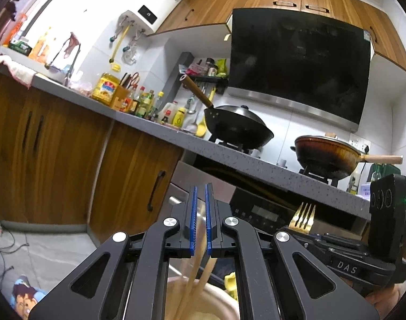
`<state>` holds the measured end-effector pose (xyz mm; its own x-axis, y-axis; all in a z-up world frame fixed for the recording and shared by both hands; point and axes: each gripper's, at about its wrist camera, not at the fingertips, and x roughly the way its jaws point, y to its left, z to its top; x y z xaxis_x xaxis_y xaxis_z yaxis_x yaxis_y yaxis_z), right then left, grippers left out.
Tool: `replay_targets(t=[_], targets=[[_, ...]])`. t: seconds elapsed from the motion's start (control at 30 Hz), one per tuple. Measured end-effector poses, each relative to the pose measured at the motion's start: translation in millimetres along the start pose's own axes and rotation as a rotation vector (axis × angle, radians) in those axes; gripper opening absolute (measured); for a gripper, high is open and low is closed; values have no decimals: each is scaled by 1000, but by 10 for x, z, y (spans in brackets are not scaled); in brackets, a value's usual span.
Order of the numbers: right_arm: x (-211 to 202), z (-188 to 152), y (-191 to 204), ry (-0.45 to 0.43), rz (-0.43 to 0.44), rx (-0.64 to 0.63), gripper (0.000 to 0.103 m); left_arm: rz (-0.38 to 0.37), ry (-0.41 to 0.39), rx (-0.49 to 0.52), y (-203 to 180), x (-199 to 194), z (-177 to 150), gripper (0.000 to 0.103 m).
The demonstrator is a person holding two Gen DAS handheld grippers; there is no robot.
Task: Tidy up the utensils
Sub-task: 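Open both grippers to release the chopstick and the gold fork into the pots, then withdraw both tools from the holder back over the cloth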
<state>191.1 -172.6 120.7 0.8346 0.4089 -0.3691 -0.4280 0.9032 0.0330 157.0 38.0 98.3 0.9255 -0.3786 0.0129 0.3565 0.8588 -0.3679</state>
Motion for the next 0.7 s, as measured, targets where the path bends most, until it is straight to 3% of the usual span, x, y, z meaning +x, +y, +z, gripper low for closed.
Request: replay_targets(t=[0.17,0.27,0.4,0.47,0.53,0.67,0.7], targets=[[78,-23,20,53,22,-20,3,4,19,14,-13,-95,-5,5],[195,-52,61,125,46,-31,3,10,45,30,-29,-141,-12,11],[222,-60,79,147,51,-19,4,38,83,51,-54,-229,-15,16],[215,-46,66,151,50,-7,12,51,104,57,-68,-300,-8,18],[192,-36,36,150,40,1,31,68,128,65,-89,-367,3,25],[57,-20,-21,146,43,32,35,103,170,85,-156,-517,43,32],[18,-15,-31,141,44,38,42,116,180,92,-184,-571,62,36]])
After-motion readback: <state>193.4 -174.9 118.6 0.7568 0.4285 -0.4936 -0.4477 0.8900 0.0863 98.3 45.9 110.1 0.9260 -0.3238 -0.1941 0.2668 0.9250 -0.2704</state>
